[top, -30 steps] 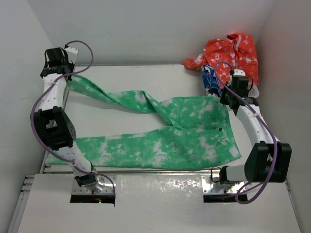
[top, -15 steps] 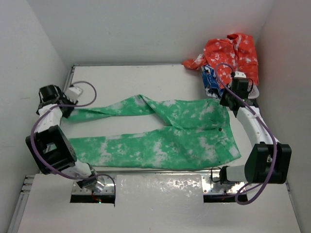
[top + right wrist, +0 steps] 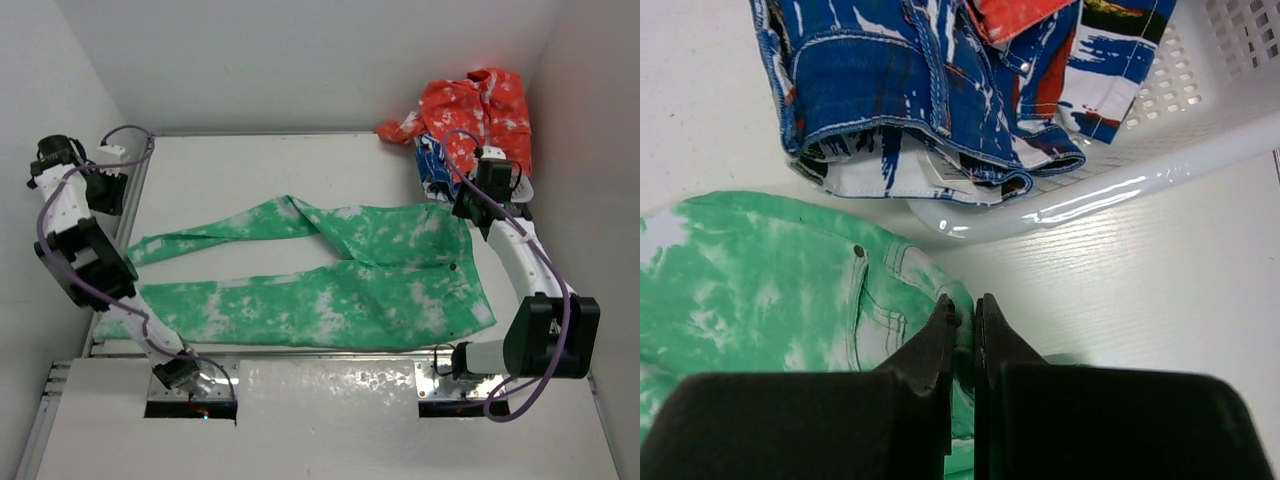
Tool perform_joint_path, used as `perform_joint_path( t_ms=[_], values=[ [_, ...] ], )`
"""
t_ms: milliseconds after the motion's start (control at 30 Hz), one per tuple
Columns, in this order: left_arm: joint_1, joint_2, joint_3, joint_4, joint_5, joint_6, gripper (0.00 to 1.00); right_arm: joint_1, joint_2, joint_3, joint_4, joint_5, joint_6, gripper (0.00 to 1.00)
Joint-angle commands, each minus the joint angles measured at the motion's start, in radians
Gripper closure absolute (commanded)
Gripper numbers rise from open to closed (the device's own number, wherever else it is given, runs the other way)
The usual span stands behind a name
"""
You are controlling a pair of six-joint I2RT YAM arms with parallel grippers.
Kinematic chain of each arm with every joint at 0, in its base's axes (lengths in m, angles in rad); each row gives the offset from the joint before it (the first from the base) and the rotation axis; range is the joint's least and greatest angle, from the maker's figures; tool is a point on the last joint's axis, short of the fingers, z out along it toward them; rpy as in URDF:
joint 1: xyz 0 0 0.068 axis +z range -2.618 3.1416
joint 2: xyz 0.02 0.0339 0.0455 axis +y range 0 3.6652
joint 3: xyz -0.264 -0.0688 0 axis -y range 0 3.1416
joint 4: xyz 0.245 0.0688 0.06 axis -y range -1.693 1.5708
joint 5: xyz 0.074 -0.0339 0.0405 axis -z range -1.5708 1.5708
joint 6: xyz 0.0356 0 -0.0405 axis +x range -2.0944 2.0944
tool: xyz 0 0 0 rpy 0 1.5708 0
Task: Fold and stack the trousers
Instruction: Flatten the trousers out
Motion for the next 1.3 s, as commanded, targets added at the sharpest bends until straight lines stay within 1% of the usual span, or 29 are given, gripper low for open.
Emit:
perform_joint_path(
  t_ms=[0,67,100,167,267,400,467,567,600,633,700,767,833,867,900,933,967,1000,1033,1100,1133,1167,1200,1267],
  values=[
    [0.037,0.191,0.039,-0.055,-0.091,-0.232,0.58,-0.006,0.002,0.074,0.002,-0.021,-0.017,1.0],
    [0.041,0.226,0.021,-0.052,-0.094,-0.219,0.52,-0.006,0.01,0.084,-0.007,-0.021,-0.015,1.0],
    [0.039,0.222,0.011,-0.049,-0.067,-0.205,0.5,-0.006,0.012,0.087,-0.012,-0.017,-0.018,1.0],
    [0.041,0.215,-0.022,-0.032,-0.061,-0.174,0.47,-0.006,0.009,0.085,-0.017,-0.006,-0.021,1.0],
    [0.041,0.237,-0.036,-0.083,-0.031,-0.107,0.47,-0.006,0.01,0.088,-0.032,0.017,-0.027,1.0],
    [0.039,0.273,-0.093,-0.055,-0.068,-0.102,0.47,-0.004,0.012,0.087,-0.041,0.032,-0.035,1.0],
    [0.039,0.281,-0.09,-0.11,-0.021,-0.087,0.54,-0.006,0.013,0.09,-0.047,0.036,-0.037,1.0],
    [0.039,0.261,-0.116,-0.118,-0.002,-0.062,0.77,-0.006,0.01,0.085,-0.049,0.045,-0.041,1.0],
    [0.039,0.254,-0.119,-0.115,-0.004,-0.061,0.86,-0.006,0.01,0.084,-0.046,0.046,-0.041,1.0],
    [0.041,0.251,-0.117,-0.11,-0.005,-0.068,1.0,-0.006,0.009,0.082,-0.044,0.049,-0.041,1.0],
    [0.039,0.228,-0.105,-0.097,0.014,-0.071,1.0,-0.006,0.012,0.077,-0.034,0.042,-0.031,1.0],
    [0.025,0.199,-0.069,-0.013,0.025,-0.088,1.0,-0.004,0.019,0.085,-0.023,0.039,-0.017,1.0],
    [-0.022,0.134,-0.035,0.093,-0.007,-0.125,1.0,-0.006,0.047,0.108,-0.032,0.045,-0.011,1.0],
    [-0.045,0.079,-0.024,0.221,-0.057,-0.137,1.0,-0.006,0.054,0.135,-0.047,0.058,-0.006,1.0],
    [-0.068,0.048,-0.015,0.288,-0.07,-0.143,1.0,-0.006,0.064,0.149,-0.055,0.068,-0.004,1.0],
    [-0.1,0.018,-0.009,0.442,-0.073,-0.169,1.0,-0.007,0.073,0.16,-0.061,0.077,-0.001,1.0],
    [-0.11,-0.049,-0.013,0.524,-0.058,-0.194,1.0,-0.007,0.073,0.175,-0.067,0.097,0.003,1.0],
    [-0.117,-0.082,-0.031,0.611,-0.051,-0.244,1.0,-0.009,0.071,0.18,-0.07,0.106,0.008,1.0],
    [-0.119,-0.105,-0.039,0.737,-0.041,-0.261,1.0,-0.01,0.068,0.185,-0.073,0.114,0.008,1.0],
    [-0.119,-0.156,-0.061,0.787,0.013,-0.263,1.0,-0.015,0.059,0.18,-0.083,0.132,0.016,1.0],
    [-0.119,-0.17,-0.083,0.79,0.056,-0.245,1.0,-0.016,0.052,0.164,-0.081,0.135,0.017,1.0],
    [-0.119,-0.185,-0.119,0.787,0.07,-0.219,1.0,-0.018,0.033,0.15,-0.071,0.137,0.022,1.0],
    [-0.111,-0.225,-0.23,0.807,0.094,-0.17,1.0,-0.019,0.024,0.121,-0.061,0.135,0.023,1.0],
    [-0.093,-0.286,-0.374,0.857,0.108,-0.118,1.0,-0.021,0.004,0.096,-0.04,0.135,0.032,1.0]
  ],
)
